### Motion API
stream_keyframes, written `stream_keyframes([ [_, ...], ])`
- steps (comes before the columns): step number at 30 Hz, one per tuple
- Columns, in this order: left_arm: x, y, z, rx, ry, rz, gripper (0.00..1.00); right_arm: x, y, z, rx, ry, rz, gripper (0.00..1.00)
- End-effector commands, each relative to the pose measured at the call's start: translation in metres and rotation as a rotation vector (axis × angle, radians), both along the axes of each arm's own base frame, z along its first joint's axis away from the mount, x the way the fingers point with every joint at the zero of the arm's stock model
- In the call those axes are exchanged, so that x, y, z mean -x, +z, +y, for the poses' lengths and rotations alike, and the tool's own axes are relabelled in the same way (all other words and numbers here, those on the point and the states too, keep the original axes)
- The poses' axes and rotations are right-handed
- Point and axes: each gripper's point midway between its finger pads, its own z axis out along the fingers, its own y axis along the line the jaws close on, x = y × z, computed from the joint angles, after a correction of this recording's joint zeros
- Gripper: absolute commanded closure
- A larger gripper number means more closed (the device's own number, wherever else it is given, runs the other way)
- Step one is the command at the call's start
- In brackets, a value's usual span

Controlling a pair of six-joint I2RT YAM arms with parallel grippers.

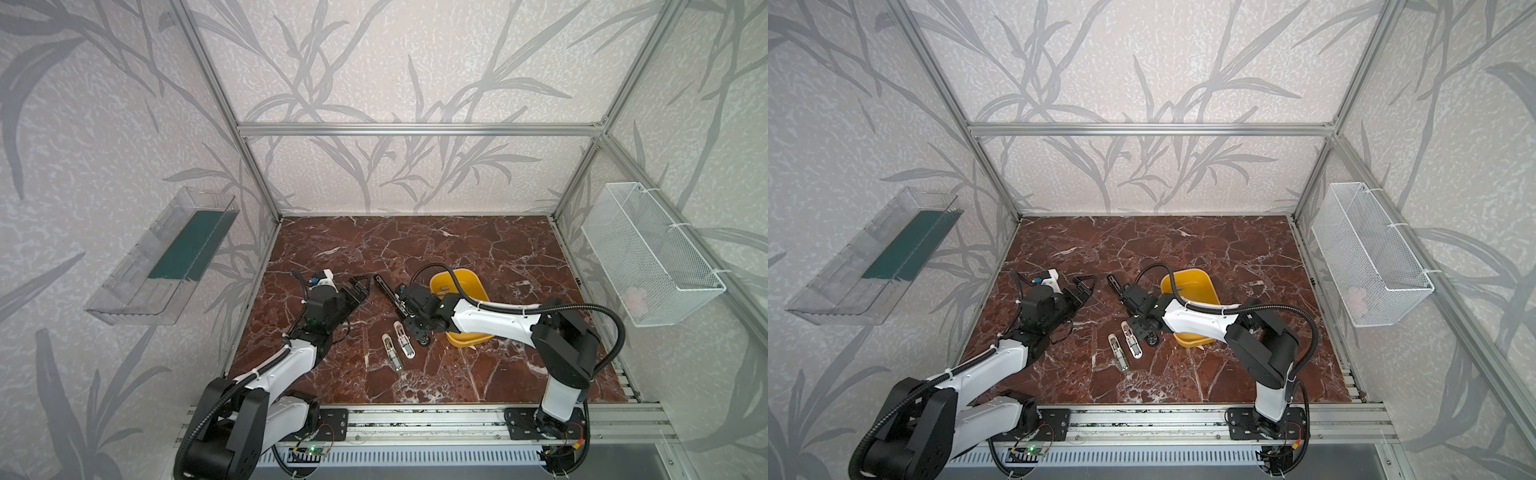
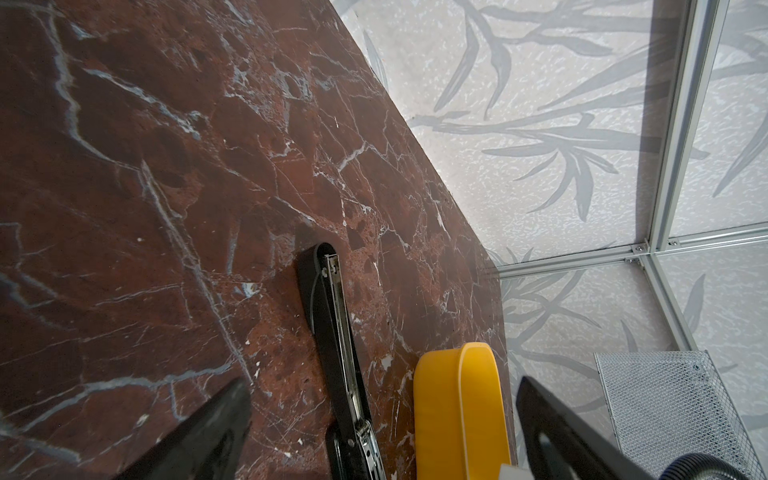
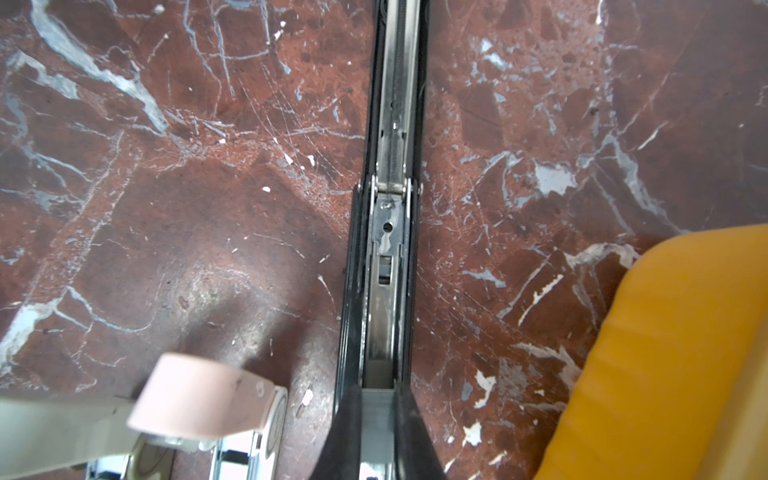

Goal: Load the staples into the stapler

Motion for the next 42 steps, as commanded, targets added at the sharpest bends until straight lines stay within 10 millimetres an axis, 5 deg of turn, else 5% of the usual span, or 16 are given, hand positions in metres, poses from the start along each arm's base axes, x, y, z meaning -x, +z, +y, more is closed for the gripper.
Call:
stream_keyframes([
  [1, -0.009, 0.022, -0.002, 0.023, 0.002, -0.053, 0.01, 0.007, -0.016, -0.011, 0.082, 0.011, 0.033, 0.90],
  [26, -0.011, 0.018, -0.003, 0.024, 0.001, -0.044, 0.01, 0.006, -0.005, -0.013, 0.064, 0.005, 0.007, 0.73],
  [33, -0.013, 0.014, -0.001, 0.015, 0.018, -0.031, 0.01, 0.006, 0.018, -0.020, 0.015, 0.000, -0.065, 0.68],
  [34, -0.014, 0.010, 0.001, 0.006, 0.031, -0.018, 0.01, 0.005, 0.033, -0.020, -0.020, -0.001, -0.100, 0.66],
  [39, -0.013, -0.007, 0.031, -0.096, 0.175, 0.071, 0.01, 0.008, 0.059, -0.020, -0.054, 0.009, -0.226, 0.53],
  [42, -0.007, 0.006, 0.034, -0.112, 0.172, 0.033, 0.01, 0.020, 0.079, -0.014, -0.102, 0.034, -0.311, 0.44],
])
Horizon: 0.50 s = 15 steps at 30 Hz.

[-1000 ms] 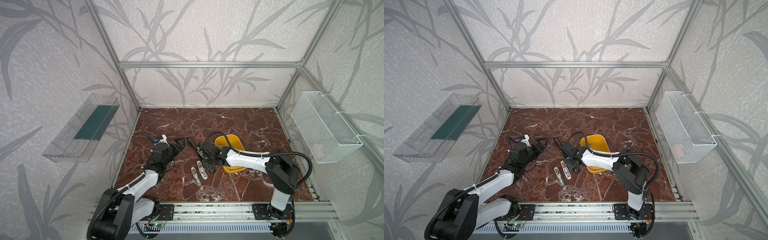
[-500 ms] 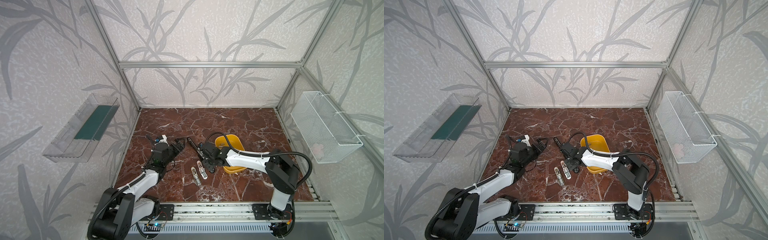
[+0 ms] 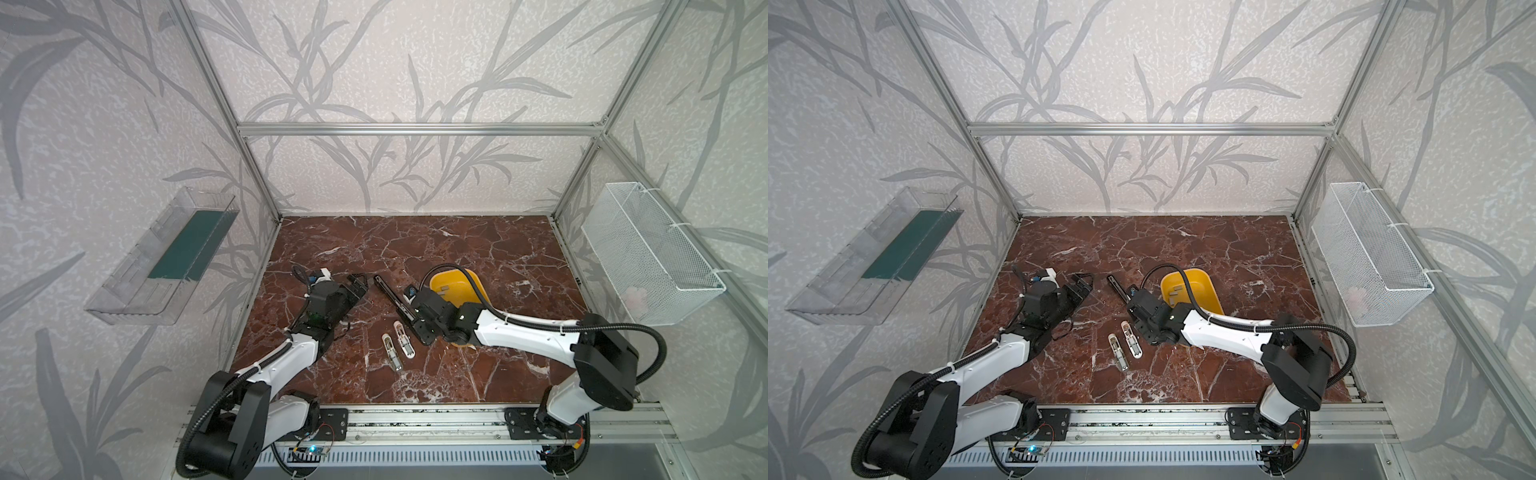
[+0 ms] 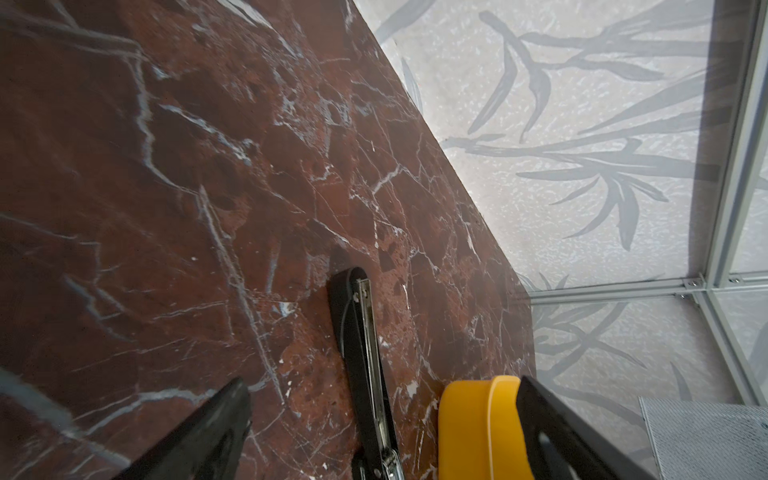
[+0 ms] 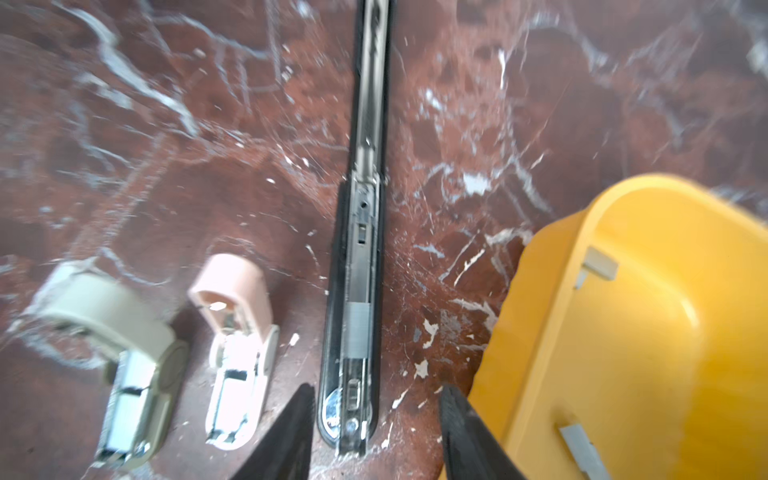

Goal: Load the staples into the stapler
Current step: 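Open the right gripper and draw it back toward the robot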

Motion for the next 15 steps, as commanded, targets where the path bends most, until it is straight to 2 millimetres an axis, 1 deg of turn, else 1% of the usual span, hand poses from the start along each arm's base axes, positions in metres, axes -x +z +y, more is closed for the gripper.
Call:
stream_keyframes([
  [1, 0.001, 0.027, 0.011, -0.066, 0.024, -0.068, 0.01, 0.004, 0.032, 0.005, -0.075, 0.009, -0.137, 0.42],
  [4, 0.010, 0.056, 0.009, -0.142, -0.036, -0.135, 0.01, 0.008, 0.049, 0.002, -0.146, 0.012, -0.214, 0.37],
  [7, 0.018, 0.071, 0.009, -0.165, -0.057, -0.192, 0.01, 0.016, 0.071, -0.005, -0.184, -0.010, -0.289, 0.31],
  [8, 0.020, 0.073, 0.009, -0.162, -0.061, -0.213, 0.01, 0.021, 0.078, -0.006, -0.211, -0.022, -0.285, 0.31],
  [10, 0.022, 0.075, 0.008, -0.156, -0.067, -0.245, 0.01, 0.035, 0.088, -0.005, -0.307, -0.035, -0.219, 0.29],
  [11, 0.022, 0.075, 0.008, -0.157, -0.068, -0.247, 0.01, 0.044, 0.090, -0.002, -0.353, -0.023, -0.178, 0.21],
  [12, 0.021, 0.076, 0.007, -0.158, -0.072, -0.246, 0.01, 0.052, 0.091, 0.000, -0.379, -0.020, -0.149, 0.15],
  [13, 0.020, 0.076, 0.005, -0.160, -0.083, -0.248, 0.01, 0.060, 0.091, 0.000, -0.398, -0.021, -0.121, 0.13],
  [15, 0.018, 0.075, 0.000, -0.154, -0.110, -0.240, 0.01, 0.076, 0.086, 0.004, -0.431, 0.004, -0.092, 0.13],
])
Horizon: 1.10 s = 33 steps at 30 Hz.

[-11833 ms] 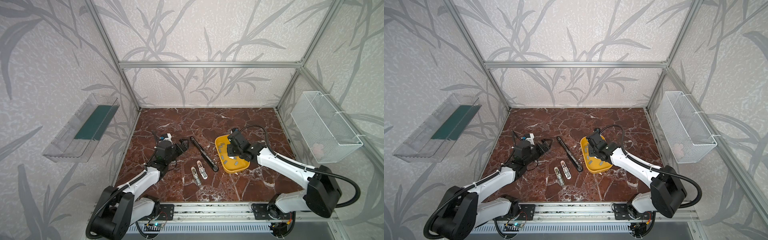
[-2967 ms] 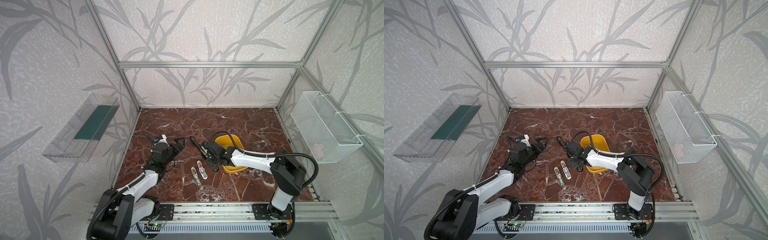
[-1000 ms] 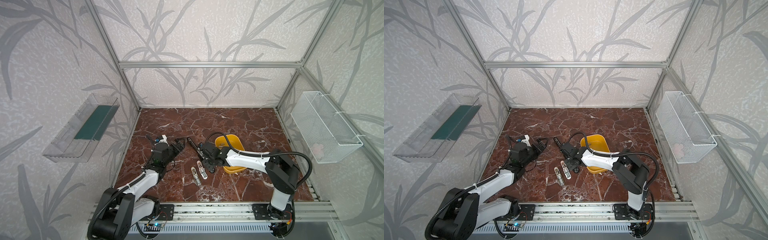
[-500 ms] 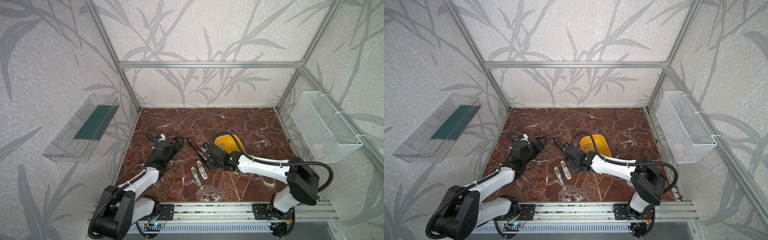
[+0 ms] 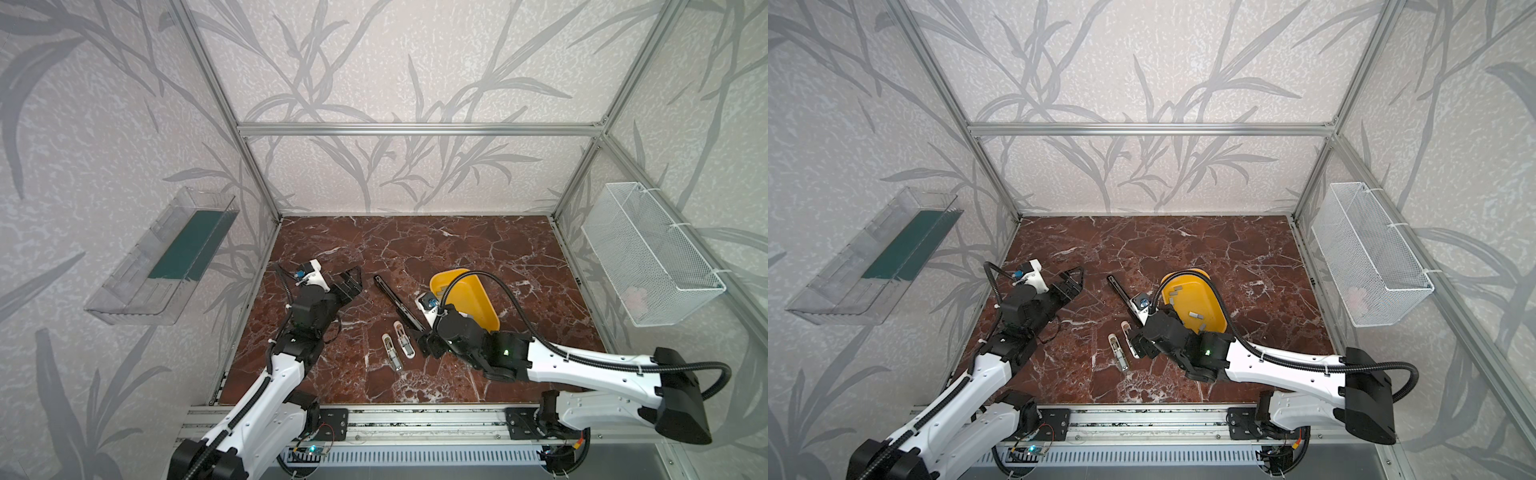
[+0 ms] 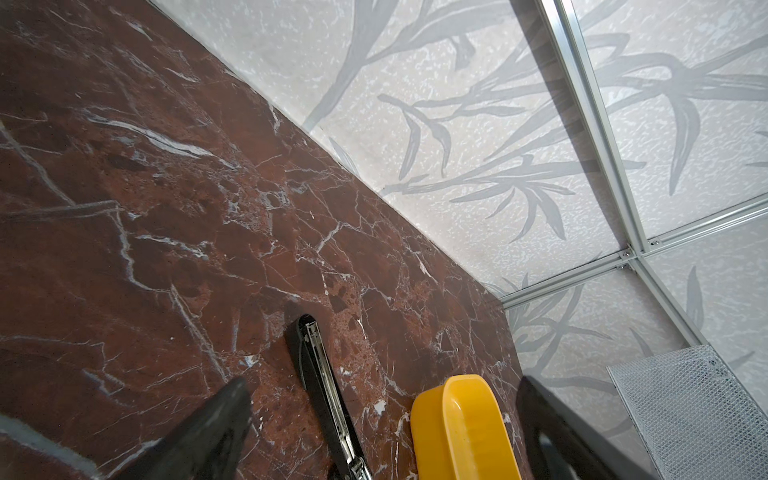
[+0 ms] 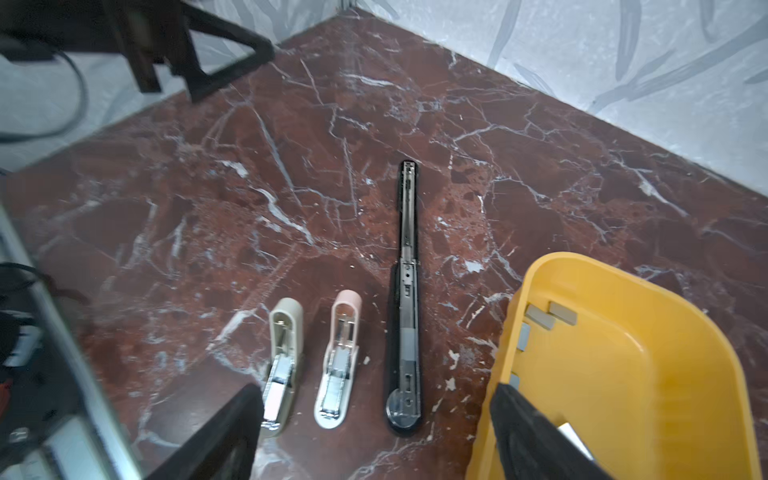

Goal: Load the staples into the stapler
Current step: 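Open the right gripper and draw it back toward the robot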

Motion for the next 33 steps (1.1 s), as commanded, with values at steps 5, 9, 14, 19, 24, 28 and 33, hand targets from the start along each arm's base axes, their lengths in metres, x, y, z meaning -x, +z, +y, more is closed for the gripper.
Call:
stream_keyframes([
  [5, -0.003, -0.007, -0.010, -0.034, -0.063, 0.015, 0.01, 0.057, -0.031, 0.012, -0.111, 0.090, 0.074, 0.17],
  [9, -0.002, -0.004, -0.010, -0.041, -0.066, -0.005, 0.03, 0.083, -0.050, 0.016, -0.042, 0.131, 0.041, 0.24],
  [14, -0.004, -0.008, -0.012, -0.051, -0.082, -0.011, 0.11, 0.104, -0.078, 0.019, -0.019, 0.172, 0.043, 0.25],
  [19, -0.002, -0.001, -0.018, -0.065, -0.118, -0.013, 0.18, 0.106, -0.101, 0.015, 0.011, 0.172, 0.060, 0.32],
  [24, 0.017, 0.010, -0.012, -0.101, -0.116, 0.154, 0.16, 0.107, -0.122, 0.009, 0.045, 0.183, 0.055, 0.32],
  [28, 0.060, 0.001, -0.022, -0.145, -0.257, 0.184, 0.17, 0.103, -0.135, 0.005, 0.072, 0.171, 0.031, 0.32],
  [33, 0.085, -0.053, 0.013, -0.283, -0.134, 0.217, 0.17, 0.104, -0.148, 0.011, 0.056, 0.186, 0.018, 0.32],
])
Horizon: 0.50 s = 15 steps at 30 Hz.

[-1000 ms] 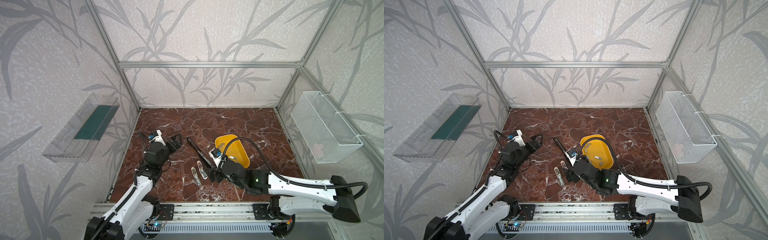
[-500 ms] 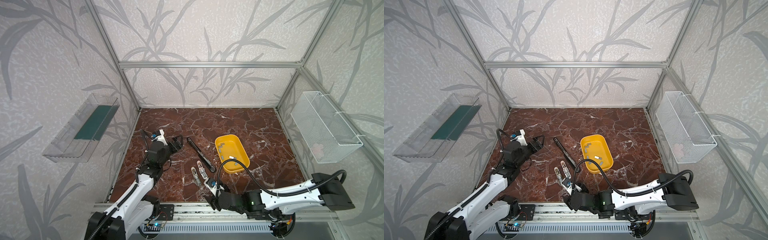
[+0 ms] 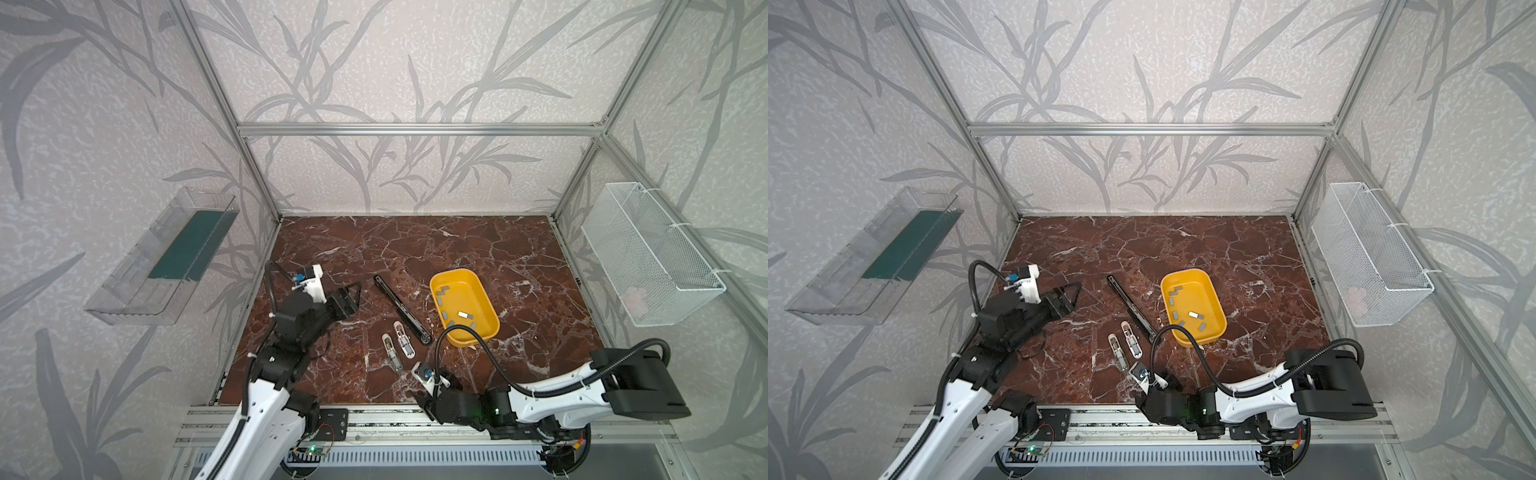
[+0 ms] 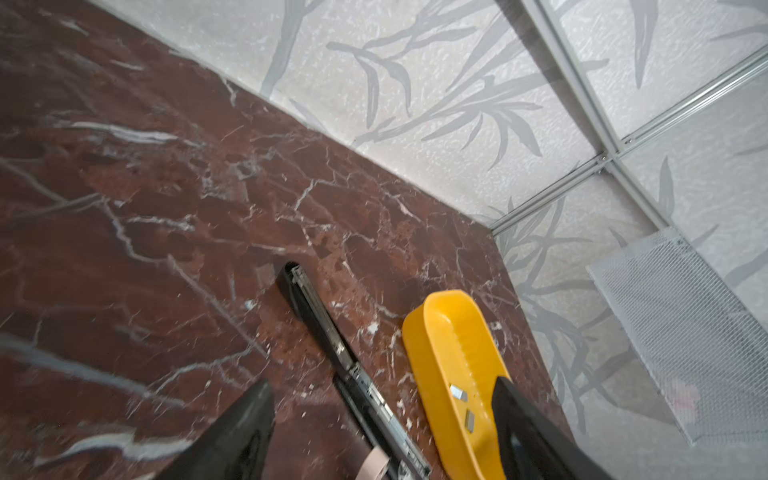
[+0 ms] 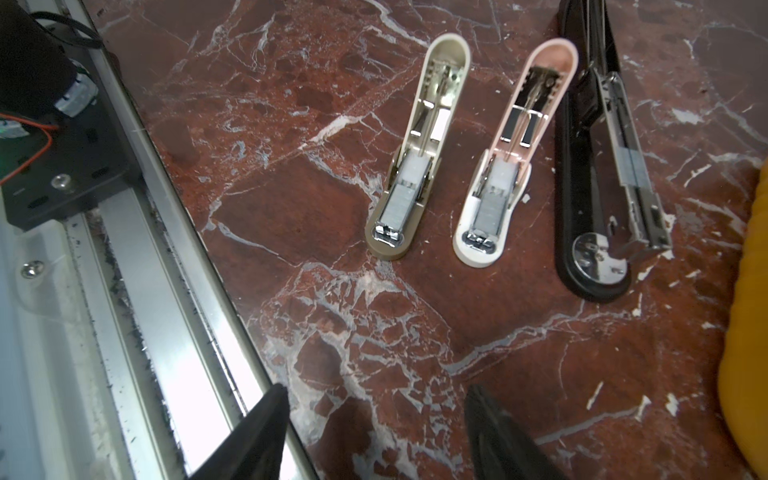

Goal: Load the staples into the stapler

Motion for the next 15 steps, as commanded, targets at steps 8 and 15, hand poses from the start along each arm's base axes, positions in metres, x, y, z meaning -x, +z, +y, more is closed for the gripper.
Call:
stream_keyframes([
  [8, 0.031, -0.103, 0.031, -0.189, 0.082, 0.224, 0.18, -0.017, -0.013, 0.022, -0.034, -0.080, -0.094, 0.32],
  [15, 0.041, -0.091, 0.042, -0.144, 0.146, 0.099, 0.17, -0.027, -0.035, 0.030, -0.131, -0.091, -0.169, 0.32],
])
